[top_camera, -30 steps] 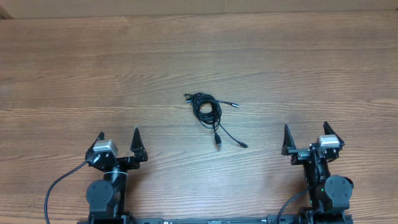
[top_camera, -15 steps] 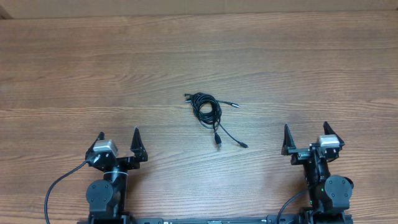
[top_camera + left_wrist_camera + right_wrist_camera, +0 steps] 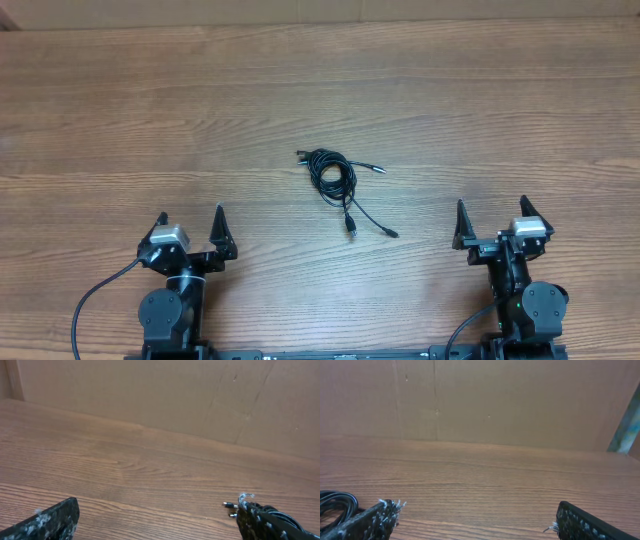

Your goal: Untangle cables

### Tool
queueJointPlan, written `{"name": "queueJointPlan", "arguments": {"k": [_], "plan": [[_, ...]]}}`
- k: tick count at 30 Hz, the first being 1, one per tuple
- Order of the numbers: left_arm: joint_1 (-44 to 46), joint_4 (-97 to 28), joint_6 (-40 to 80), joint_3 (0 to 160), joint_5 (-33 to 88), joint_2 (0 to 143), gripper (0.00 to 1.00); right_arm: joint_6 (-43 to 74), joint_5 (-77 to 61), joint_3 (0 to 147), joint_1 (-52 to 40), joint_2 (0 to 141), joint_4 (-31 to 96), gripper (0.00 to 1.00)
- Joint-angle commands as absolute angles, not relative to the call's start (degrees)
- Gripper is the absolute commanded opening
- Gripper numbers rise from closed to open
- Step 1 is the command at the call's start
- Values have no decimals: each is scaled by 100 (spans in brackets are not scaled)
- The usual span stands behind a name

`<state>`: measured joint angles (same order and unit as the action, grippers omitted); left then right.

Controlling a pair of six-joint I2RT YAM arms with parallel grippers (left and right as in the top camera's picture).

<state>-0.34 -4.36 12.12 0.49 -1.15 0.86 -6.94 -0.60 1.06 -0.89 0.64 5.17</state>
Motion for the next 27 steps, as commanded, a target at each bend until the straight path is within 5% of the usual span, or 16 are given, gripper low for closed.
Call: {"name": "queueJointPlan", "arguments": {"k": [1, 12, 27], "plan": [[3, -429, 1328, 30, -187, 51, 100, -716, -5, 45, -117, 16, 482, 100], [3, -235, 858, 154, -60, 54, 99, -716, -5, 45, -117, 16, 482, 100], [3, -3691, 75, 4320, 545, 1887, 100, -716, -5, 45, -117, 16, 482, 100]]}}
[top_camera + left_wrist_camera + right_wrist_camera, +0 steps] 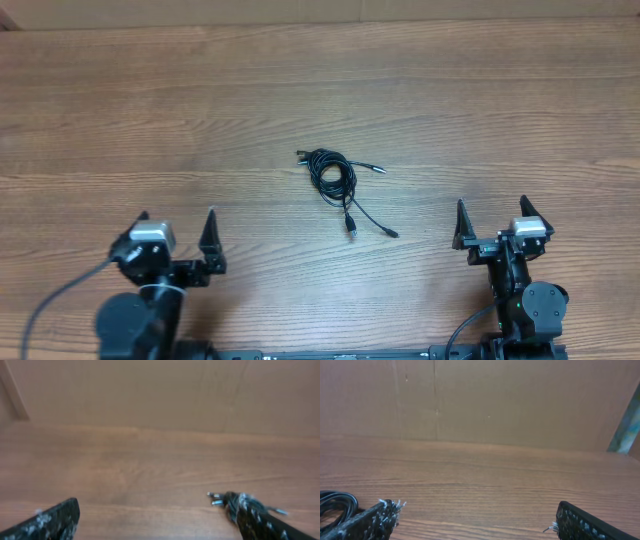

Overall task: Untangle cables
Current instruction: 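Move the left gripper over the black cable bundle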

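A small tangle of black cables lies near the middle of the wooden table, with plug ends trailing toward the front. My left gripper stands open at the front left, well short of the tangle. In the left wrist view the cables peek out beside the right finger, and the gripper holds nothing. My right gripper is open at the front right. The right wrist view shows a loop of cable at the far left, beyond the gripper.
A brown cardboard wall runs along the far edge of the table. Both arm bases sit at the near edge.
My left arm has shifted to the left and toward the near edge, and its view has turned so the cables sit further left in it. The right arm and the cables have not moved.
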### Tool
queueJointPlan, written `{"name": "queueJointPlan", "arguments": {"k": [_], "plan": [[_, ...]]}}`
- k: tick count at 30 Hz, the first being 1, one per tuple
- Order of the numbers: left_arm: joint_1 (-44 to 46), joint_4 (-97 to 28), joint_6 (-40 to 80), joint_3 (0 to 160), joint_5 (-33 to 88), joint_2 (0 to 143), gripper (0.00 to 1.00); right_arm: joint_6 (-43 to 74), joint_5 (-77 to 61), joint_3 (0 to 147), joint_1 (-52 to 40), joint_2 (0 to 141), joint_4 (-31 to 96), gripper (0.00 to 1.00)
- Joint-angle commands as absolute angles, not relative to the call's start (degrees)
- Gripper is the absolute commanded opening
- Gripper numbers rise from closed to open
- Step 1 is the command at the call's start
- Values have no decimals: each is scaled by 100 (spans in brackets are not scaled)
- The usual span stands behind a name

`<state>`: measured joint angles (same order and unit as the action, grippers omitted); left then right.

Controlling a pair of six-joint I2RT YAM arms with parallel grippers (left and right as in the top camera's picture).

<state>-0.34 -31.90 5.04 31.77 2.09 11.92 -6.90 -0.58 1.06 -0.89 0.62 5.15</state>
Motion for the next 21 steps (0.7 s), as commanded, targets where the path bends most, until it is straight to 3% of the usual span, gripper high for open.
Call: {"name": "queueJointPlan", "arguments": {"k": [1, 12, 21], "plan": [[3, -3951, 45, 4742, 676, 2193, 100, -716, -5, 45, -117, 16, 482, 100], [3, -7553, -123, 9050, 1765, 5986, 100, -716, -5, 45, -117, 16, 482, 100], [3, -8886, 1216, 9708, 1767, 8132, 100, -716, -8, 45, -117, 16, 482, 100]]}}
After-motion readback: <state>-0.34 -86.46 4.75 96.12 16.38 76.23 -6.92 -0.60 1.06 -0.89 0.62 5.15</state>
